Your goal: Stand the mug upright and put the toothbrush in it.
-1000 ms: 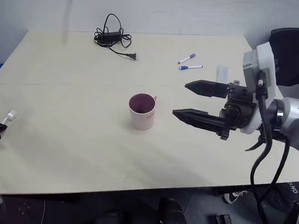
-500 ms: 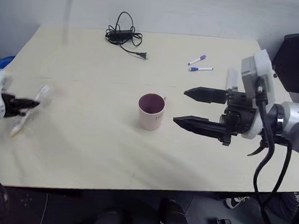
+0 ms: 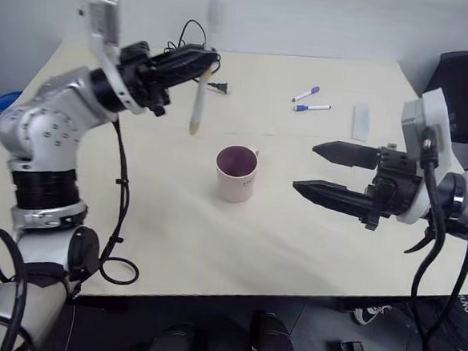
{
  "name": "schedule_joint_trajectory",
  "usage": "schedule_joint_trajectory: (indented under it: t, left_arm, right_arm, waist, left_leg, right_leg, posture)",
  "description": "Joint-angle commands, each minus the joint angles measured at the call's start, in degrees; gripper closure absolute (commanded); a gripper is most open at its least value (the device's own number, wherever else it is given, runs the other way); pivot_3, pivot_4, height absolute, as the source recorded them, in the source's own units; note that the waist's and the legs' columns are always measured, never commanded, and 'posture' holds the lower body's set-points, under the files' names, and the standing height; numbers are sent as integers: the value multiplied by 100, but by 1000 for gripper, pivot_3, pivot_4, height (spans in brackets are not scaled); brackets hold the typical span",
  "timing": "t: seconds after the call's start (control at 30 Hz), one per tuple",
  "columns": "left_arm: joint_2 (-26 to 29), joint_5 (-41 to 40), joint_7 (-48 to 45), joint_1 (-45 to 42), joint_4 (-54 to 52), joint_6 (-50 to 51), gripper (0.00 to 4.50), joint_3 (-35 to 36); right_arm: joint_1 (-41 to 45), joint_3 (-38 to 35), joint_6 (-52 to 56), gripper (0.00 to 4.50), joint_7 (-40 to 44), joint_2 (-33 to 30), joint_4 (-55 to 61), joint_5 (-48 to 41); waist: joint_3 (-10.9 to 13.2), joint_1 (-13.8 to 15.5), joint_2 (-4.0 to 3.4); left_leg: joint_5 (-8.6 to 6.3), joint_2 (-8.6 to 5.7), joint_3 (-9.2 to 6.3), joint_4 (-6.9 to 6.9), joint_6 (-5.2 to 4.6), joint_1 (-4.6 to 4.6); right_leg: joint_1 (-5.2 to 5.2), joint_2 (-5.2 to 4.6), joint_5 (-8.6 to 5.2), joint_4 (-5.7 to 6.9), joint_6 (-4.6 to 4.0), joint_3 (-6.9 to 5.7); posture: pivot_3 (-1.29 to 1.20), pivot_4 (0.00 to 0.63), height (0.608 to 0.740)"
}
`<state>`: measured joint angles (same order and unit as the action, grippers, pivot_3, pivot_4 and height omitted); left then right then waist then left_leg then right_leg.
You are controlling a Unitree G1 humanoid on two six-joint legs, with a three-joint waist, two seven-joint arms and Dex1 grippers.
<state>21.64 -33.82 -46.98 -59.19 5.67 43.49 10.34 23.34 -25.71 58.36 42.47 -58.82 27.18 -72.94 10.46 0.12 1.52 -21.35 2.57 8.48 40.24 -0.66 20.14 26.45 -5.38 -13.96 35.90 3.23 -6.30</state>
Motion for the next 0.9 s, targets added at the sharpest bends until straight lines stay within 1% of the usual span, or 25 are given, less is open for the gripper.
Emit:
schedule_joint_trajectory:
  t: [0.03, 0.13, 0.2, 0.27, 0.4, 0.5, 0.57, 0.67, 0.73, 0.83, 0.9]
  left_arm:
    - [-86, 194, -173, -5, 252, -678, 4339, -182]
    - [-408, 21, -104, -135, 891, -876, 4339, -13]
    - [-656, 40, -31, -203, 1298, -1085, 4339, 26]
    - [-792, 60, -25, -245, 1529, -1199, 4339, 35]
    - [-1045, 155, -13, -122, 1666, -1354, 4339, -115]
    - [-1109, 143, -23, 31, 1642, -1340, 4339, -149]
    - [-1096, 106, -72, 128, 1588, -1264, 3618, -173]
    - [-946, -37, -150, 346, 1289, -1004, 2825, -147]
    - [-749, -166, -102, 462, 1019, -737, 2186, -33]
    - [-217, -375, -221, 706, 461, -256, 1318, 50]
    - [568, -511, -647, 1001, -58, 77, 686, 111]
  right_arm:
    - [-117, -408, -179, 0, -206, 39, 238, -185]
    - [-305, -522, -247, 0, -353, 73, 345, -217]
    - [-443, -610, -278, 0, -424, 89, 425, -256]
    - [-525, -660, -302, 0, -481, 87, 472, -289]
    - [-784, -821, -381, 0, -381, 35, 467, -238]
    - [-912, -892, -449, 0, -234, 17, 394, -151]
    - [-940, -875, -498, 0, -180, 16, 363, -107]
    - [-935, -757, -590, 0, -70, 44, 296, -10]
    - [-908, -637, -661, 0, 8, 61, 243, 92]
    - [-859, -491, -743, 0, 171, 56, 165, 221]
    - [-781, -339, -800, 0, 323, 28, 46, 359]
  waist:
    - [0, 3, 0]
    - [0, 29, 0]
    - [0, 71, 0]
    - [0, 110, 0]
    - [1, 132, 0]
    - [0, 134, 0]
    - [0, 123, 0]
    - [0, 117, 0]
    - [1, 112, 0]
    - [1, 97, -1]
    - [2, 74, -2]
  left_leg:
    - [0, 0, 0, -1, 0, 1]
    - [0, 0, -1, -2, -1, 4]
    - [1, -1, -3, -1, -4, 5]
    - [2, -4, -4, 0, -7, 7]
    - [1, -7, -4, -2, -9, 10]
    - [1, -23, -5, -3, -14, 12]
    - [1, -24, -5, -2, -16, 10]
    - [2, -21, -3, -2, -19, 6]
    - [2, -18, -3, -2, -18, 6]
    - [3, -9, -4, -2, -18, 8]
    - [3, -4, -4, -4, -17, 7]
  right_leg:
    - [0, 0, 0, -2, 0, -1]
    - [1, 0, 0, -5, 0, -6]
    - [0, 0, 1, -9, 1, -7]
    - [0, 0, 3, -12, 4, -8]
    - [0, 0, 6, -24, 8, -19]
    - [-1, -1, 10, -25, 14, -27]
    - [-2, -3, 11, -29, 16, -26]
    - [-2, -4, 12, -31, 16, -22]
    - [-1, -4, 12, -29, 16, -20]
    - [-1, -3, 13, -23, 15, -16]
    - [-1, -2, 13, -21, 14, -15]
  posture:
    - [0, 150, 740]
    - [0, 150, 740]
    - [0, 150, 740]
    - [0, 150, 740]
    - [0, 150, 740]
    - [0, 150, 740]
    - [0, 150, 740]
    - [0, 150, 740]
    - [0, 150, 740]
    - [0, 150, 740]
    - [0, 150, 740]
